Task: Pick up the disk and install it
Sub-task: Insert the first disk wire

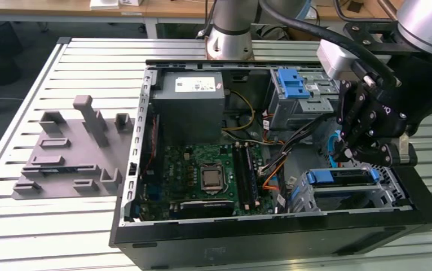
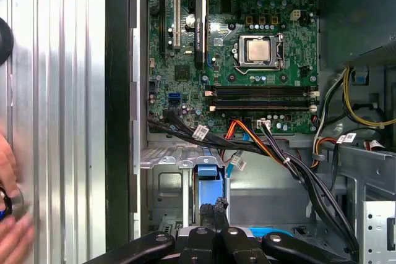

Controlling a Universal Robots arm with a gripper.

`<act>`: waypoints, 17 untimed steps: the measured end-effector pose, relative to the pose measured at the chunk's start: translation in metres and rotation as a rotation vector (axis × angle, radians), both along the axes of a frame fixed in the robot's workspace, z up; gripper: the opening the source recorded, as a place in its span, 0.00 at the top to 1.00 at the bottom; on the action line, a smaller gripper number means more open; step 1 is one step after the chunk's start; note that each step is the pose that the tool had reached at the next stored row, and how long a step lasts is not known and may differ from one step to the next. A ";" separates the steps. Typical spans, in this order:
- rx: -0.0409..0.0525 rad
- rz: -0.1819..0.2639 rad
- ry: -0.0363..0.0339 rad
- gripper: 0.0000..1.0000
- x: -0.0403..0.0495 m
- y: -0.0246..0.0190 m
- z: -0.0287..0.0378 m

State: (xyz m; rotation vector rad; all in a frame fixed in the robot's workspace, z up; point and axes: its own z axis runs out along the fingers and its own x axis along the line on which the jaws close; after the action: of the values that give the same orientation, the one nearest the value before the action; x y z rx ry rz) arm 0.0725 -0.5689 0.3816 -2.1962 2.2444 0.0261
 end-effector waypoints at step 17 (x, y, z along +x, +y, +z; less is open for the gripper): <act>0.0000 0.000 0.0027 0.89 0.0361 0.0037 -0.0016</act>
State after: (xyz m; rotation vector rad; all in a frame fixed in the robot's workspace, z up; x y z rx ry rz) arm 0.1086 -0.5652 0.3801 -2.1976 2.2457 0.0291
